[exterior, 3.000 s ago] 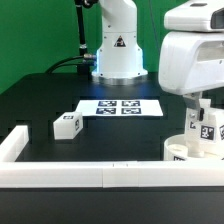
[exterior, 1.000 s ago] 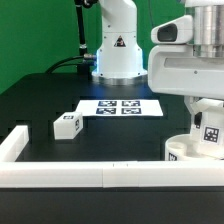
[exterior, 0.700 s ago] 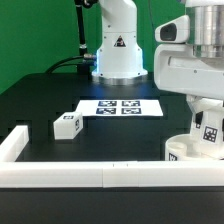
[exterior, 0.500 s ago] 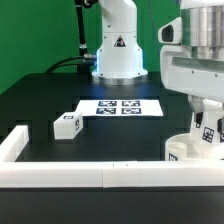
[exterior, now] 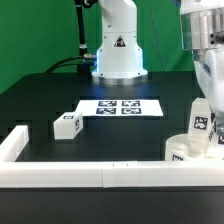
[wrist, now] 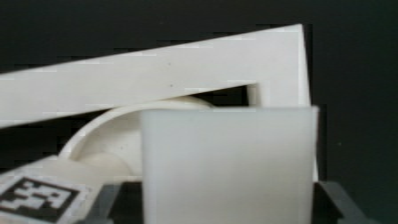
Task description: Assemble stool
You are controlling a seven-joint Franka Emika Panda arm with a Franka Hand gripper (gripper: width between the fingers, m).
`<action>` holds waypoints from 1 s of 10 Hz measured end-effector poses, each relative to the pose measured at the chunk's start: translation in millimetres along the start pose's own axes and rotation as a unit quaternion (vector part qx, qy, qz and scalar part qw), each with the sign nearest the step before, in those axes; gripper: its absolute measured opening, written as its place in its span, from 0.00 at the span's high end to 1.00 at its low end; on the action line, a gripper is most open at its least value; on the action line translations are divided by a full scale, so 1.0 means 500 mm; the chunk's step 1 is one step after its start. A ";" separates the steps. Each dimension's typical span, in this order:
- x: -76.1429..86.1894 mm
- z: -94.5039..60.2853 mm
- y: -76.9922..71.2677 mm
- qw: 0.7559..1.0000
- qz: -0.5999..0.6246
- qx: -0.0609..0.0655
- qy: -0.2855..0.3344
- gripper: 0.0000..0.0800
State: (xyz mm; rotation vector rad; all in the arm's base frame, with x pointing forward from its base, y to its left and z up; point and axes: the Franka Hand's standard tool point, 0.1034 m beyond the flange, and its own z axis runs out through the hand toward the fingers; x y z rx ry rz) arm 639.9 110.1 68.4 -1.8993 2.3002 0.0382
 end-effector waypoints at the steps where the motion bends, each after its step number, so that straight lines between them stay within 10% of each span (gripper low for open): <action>1: 0.000 0.000 0.000 0.999 0.034 0.000 0.000 0.58; 5: 0.000 -0.001 -0.004 0.984 0.180 0.010 -0.008 0.58; 8: -0.012 0.001 0.003 0.963 0.255 0.074 -0.037 0.58; 10: -0.014 0.001 0.004 0.958 0.270 0.087 -0.044 0.58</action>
Offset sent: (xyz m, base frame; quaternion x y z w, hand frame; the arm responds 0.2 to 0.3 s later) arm 0.0000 0.0000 0.0000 0.0000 0.0000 0.1938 0.9810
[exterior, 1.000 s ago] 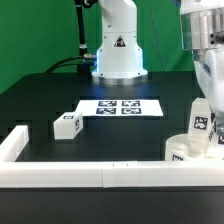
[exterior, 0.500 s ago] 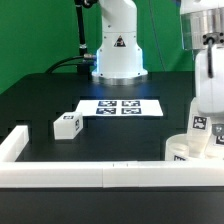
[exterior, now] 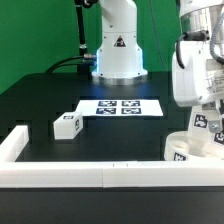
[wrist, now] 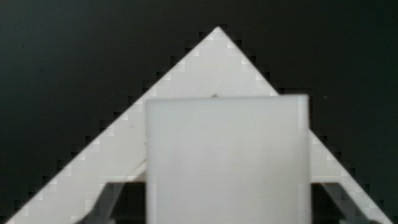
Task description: Assemble stool
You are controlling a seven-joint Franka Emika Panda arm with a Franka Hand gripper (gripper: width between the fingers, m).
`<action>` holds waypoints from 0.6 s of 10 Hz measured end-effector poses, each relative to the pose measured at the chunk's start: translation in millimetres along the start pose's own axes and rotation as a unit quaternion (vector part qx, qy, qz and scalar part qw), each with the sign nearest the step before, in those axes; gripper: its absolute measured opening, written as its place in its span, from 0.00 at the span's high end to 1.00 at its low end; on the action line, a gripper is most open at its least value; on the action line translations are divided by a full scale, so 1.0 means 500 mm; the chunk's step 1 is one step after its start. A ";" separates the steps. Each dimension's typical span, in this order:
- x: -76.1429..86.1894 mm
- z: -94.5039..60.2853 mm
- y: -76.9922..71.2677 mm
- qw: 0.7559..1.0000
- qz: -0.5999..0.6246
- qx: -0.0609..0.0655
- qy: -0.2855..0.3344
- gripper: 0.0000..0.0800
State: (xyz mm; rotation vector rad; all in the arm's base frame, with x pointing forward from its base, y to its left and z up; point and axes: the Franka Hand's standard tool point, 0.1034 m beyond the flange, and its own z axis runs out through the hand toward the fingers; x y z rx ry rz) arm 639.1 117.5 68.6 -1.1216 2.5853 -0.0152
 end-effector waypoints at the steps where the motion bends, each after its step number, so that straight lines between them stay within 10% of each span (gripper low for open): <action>1: 0.000 0.000 0.000 1.000 0.002 0.001 -0.002 0.58; 4: 0.001 0.001 0.000 1.000 -0.009 0.001 -0.003 0.58; 6: 0.001 0.001 0.000 1.000 -0.014 0.001 -0.003 0.23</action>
Offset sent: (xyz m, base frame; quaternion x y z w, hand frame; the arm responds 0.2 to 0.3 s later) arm 0.0000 0.0000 0.0000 0.0000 0.0000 0.1296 0.9916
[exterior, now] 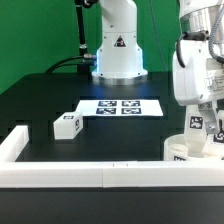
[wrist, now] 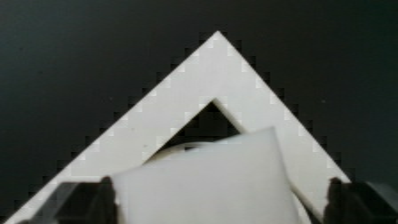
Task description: Assemble stool
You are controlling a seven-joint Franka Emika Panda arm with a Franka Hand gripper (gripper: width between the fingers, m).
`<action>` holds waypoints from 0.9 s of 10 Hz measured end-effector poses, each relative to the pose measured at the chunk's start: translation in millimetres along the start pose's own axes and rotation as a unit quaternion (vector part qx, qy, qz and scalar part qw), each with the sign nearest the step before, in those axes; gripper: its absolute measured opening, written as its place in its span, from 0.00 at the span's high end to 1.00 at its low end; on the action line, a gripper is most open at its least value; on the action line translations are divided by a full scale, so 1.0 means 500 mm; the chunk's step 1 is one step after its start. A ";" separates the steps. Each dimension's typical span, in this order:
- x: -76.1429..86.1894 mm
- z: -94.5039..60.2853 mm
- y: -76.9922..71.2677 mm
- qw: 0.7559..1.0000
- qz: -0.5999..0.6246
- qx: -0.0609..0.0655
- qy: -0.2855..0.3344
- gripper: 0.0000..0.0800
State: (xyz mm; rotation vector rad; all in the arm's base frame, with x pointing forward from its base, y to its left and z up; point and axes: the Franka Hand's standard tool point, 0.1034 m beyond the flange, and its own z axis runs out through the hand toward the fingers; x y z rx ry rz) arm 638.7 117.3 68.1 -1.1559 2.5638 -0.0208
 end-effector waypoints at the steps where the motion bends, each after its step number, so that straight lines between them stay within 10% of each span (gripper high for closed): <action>1: 0.000 0.000 0.000 1.000 0.000 0.000 0.000 0.23; 6: -0.042 -0.082 -0.013 0.998 -0.050 0.010 -0.031 0.19; 9: -0.038 -0.077 -0.012 0.998 -0.050 0.010 -0.029 0.19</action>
Offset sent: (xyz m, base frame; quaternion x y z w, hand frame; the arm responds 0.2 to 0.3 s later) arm -0.0137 0.0078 0.0462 0.0008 -0.0391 -0.0086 0.9992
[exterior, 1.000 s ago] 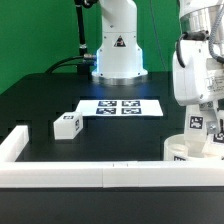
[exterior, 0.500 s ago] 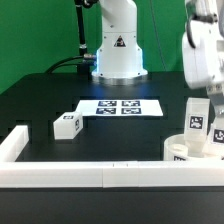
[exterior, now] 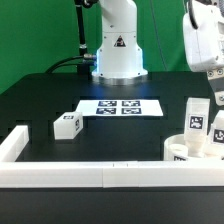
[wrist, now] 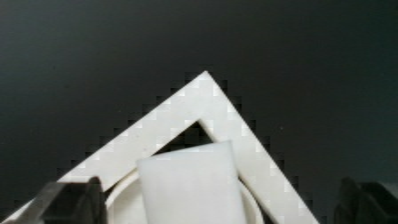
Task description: Assemble stool
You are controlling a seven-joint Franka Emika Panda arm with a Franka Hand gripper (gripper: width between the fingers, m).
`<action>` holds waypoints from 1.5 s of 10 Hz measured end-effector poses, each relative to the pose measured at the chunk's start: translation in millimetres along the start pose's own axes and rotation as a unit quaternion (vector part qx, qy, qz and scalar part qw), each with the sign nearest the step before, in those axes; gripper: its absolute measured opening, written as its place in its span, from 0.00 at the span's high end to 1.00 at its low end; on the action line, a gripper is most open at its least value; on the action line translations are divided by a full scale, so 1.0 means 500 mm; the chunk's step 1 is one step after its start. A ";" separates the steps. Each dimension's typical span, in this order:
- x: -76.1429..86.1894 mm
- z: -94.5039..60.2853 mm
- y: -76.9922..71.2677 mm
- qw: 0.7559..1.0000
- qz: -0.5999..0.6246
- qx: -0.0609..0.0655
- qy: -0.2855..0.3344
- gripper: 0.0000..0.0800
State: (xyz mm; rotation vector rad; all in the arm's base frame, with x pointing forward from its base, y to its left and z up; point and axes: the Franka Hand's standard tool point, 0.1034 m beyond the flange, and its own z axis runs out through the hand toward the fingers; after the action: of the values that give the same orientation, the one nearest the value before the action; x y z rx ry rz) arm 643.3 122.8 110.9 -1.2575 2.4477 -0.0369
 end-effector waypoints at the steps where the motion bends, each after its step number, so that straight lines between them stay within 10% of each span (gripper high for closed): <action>1: 0.000 0.000 0.000 1.000 0.000 0.000 0.000 0.19; 11: 0.003 -0.012 -0.033 0.900 -0.437 0.012 0.003 0.19; 12: -0.009 -0.014 -0.026 0.878 -0.479 0.002 0.002 0.19; 15: -0.020 -0.020 -0.019 0.706 -0.707 -0.027 -0.001 0.19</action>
Offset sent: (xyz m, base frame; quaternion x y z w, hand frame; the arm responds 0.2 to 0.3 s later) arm 0.0060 0.0082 0.0264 -0.0514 -0.0607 -0.1786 0.9807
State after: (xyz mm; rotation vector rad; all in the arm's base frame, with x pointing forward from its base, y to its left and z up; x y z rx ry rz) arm 652.4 123.7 125.3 -2.7493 0.8759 -0.3583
